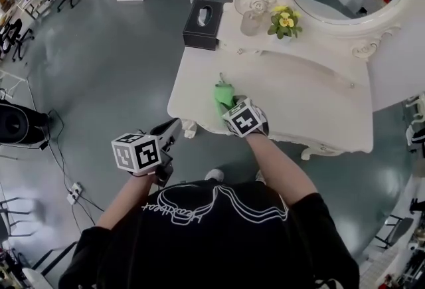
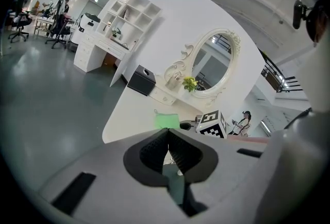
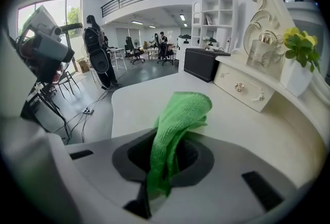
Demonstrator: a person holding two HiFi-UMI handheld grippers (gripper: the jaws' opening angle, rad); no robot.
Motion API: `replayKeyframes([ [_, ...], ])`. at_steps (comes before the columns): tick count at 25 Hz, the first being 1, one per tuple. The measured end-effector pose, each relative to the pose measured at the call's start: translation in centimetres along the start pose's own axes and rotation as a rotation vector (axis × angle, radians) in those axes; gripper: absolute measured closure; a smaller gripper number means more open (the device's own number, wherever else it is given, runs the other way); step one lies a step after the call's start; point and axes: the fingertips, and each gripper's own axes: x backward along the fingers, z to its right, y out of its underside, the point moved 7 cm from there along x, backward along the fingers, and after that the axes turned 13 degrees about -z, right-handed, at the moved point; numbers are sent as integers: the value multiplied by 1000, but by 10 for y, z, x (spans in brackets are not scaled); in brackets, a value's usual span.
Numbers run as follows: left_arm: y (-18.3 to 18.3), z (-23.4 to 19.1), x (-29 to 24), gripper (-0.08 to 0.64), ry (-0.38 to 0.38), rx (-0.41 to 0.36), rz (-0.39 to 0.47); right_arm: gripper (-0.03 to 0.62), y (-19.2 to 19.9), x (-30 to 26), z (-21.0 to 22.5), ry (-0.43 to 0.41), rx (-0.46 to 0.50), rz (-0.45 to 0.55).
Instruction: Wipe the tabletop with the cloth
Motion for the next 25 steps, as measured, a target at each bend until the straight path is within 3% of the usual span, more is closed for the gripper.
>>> replayKeyframes([
  [6,-5,12,-14,555,13,-39,-14,535,15,9,11,15,-20,-3],
  [25,-10,48,-56,555,64,-41,-39,535,55,28,38,2,-42,-6],
])
